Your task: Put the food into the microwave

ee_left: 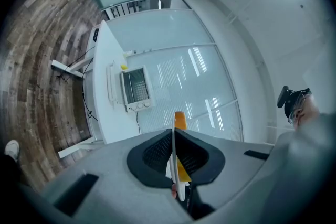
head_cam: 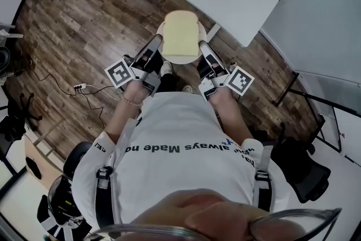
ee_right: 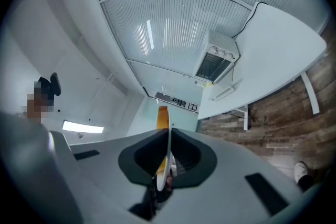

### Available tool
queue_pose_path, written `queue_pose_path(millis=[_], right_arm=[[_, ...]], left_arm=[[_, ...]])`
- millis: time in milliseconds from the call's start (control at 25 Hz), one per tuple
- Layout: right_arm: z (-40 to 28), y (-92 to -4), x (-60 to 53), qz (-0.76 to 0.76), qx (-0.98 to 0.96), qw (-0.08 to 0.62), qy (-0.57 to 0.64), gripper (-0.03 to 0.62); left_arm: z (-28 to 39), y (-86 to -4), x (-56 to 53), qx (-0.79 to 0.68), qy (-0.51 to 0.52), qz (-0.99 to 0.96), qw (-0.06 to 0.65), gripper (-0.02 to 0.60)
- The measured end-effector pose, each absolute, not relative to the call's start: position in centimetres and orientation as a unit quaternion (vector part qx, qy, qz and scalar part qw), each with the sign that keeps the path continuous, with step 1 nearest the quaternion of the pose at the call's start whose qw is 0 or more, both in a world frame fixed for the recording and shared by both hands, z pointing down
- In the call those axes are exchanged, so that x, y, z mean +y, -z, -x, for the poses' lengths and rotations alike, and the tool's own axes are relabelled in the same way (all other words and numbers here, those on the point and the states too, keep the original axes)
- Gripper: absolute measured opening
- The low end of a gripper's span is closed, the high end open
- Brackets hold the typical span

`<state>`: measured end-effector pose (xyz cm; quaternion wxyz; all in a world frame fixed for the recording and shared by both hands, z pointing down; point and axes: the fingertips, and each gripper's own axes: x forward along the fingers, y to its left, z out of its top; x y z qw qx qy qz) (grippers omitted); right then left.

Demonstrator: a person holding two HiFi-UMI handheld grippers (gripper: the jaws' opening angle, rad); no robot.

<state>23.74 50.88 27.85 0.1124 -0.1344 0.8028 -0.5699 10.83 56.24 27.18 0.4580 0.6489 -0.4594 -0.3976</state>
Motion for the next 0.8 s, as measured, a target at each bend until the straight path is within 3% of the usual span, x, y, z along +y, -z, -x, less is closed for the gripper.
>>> queue_pose_path(millis=[320, 800], right_arm=[[-15.5, -28.3, 49.8, 0.144, 0.800, 0.110, 0.573, 0.021], [-11.9, -28.7, 48.3, 0.165, 0.794, 0.117, 0.573, 0.021]], left_arm=[[-2.5, -27.7, 55.0, -0.455, 0.392, -0.651, 0.465, 0.018], [1.5, -28.1, 53.0, -0.440, 0.390, -0.656, 0.473, 0.018]])
